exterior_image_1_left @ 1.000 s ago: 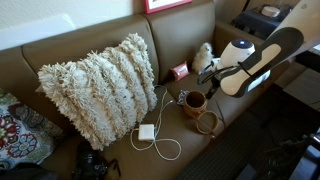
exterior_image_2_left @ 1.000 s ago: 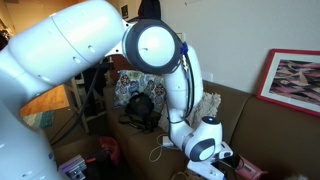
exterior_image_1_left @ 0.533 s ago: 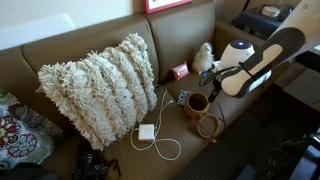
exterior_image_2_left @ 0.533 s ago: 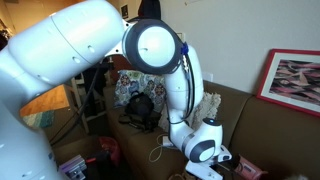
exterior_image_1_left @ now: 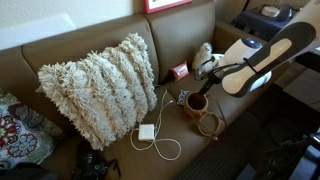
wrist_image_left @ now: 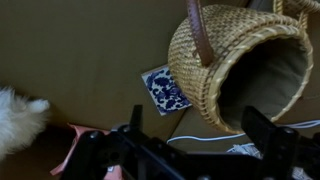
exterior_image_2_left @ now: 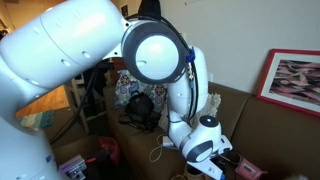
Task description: Move the brown jar to the right
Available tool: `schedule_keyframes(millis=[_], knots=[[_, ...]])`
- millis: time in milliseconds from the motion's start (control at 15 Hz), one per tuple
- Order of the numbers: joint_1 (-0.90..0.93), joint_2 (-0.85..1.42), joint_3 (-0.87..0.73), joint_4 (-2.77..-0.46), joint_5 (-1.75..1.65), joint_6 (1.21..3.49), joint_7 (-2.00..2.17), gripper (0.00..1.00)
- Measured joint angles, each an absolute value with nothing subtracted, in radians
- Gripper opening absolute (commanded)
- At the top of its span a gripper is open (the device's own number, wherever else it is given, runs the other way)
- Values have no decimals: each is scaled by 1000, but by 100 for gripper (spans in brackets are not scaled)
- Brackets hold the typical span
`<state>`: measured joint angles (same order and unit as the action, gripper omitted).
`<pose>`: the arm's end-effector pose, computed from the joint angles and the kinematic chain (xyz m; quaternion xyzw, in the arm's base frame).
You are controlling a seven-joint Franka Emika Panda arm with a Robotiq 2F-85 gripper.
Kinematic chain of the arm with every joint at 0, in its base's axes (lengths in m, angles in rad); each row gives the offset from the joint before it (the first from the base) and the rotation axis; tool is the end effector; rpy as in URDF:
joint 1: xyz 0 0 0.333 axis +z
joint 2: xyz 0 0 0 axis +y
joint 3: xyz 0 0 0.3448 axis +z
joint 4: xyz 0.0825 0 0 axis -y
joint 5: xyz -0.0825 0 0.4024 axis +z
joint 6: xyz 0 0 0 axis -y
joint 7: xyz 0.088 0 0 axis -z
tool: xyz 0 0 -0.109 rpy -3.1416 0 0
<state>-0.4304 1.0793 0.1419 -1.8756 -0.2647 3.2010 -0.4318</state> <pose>0.5944 -0.1500 -0.0334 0.9773 0.1574 0.1419 0.0023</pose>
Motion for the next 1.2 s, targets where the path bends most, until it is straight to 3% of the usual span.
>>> schedule_keyframes(millis=[1200], knots=[[-447, 1079, 122, -1904, -362, 3175, -435, 100]])
